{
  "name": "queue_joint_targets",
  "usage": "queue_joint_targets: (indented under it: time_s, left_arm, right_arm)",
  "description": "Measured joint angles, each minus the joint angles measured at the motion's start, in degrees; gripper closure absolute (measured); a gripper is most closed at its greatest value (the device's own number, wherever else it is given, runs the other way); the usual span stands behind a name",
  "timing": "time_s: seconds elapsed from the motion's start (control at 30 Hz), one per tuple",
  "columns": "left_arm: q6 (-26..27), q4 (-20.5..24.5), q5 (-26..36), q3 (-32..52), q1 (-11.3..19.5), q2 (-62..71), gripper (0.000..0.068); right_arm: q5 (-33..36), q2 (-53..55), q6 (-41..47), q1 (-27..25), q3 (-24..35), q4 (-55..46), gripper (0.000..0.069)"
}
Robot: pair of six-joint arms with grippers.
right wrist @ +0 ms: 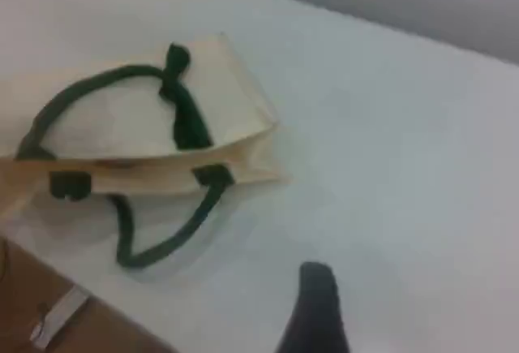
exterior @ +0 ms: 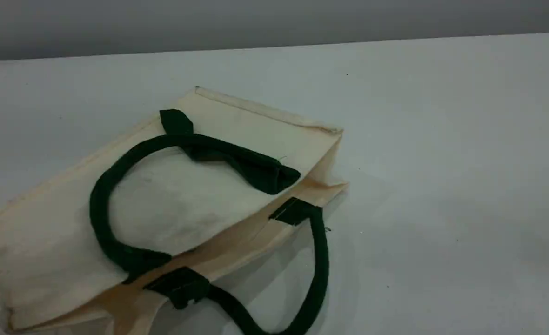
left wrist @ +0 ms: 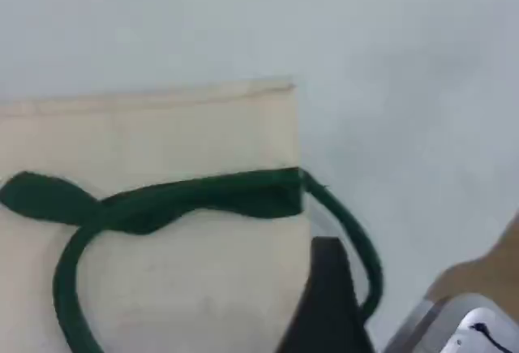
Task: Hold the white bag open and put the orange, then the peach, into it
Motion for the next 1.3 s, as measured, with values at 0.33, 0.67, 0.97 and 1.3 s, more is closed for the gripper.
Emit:
queue_joint_targets:
  time_s: [0.33, 0.67, 0.97, 1.3]
  left_arm:
    - [-1.9, 1.0, 11.1, 0.0, 0.0, -19.9, 0.0176]
    - [-11.6, 9.1, 18.0, 7.1, 0.1, -34.9, 0.0176]
    - [-16.3, 15.6, 15.8, 23.8, 0.1, -48.3, 0.0176]
    - [-22.9, 19.6, 14.3, 29.5, 0.1, -59.0, 0.0176]
  right_arm:
    - [-2.4, -1.8, 0.1, 0.0, 5.0, 0.8, 0.0176]
    - [-2.4, -1.8, 0.0, 0.0, 5.0, 0.8, 0.0176]
    - [-2.3, -1.8, 0.0, -0.2, 5.0, 0.8, 0.0176]
    - [-2.2, -1.8, 0.0, -20.1, 5.0, 0.8, 0.0176]
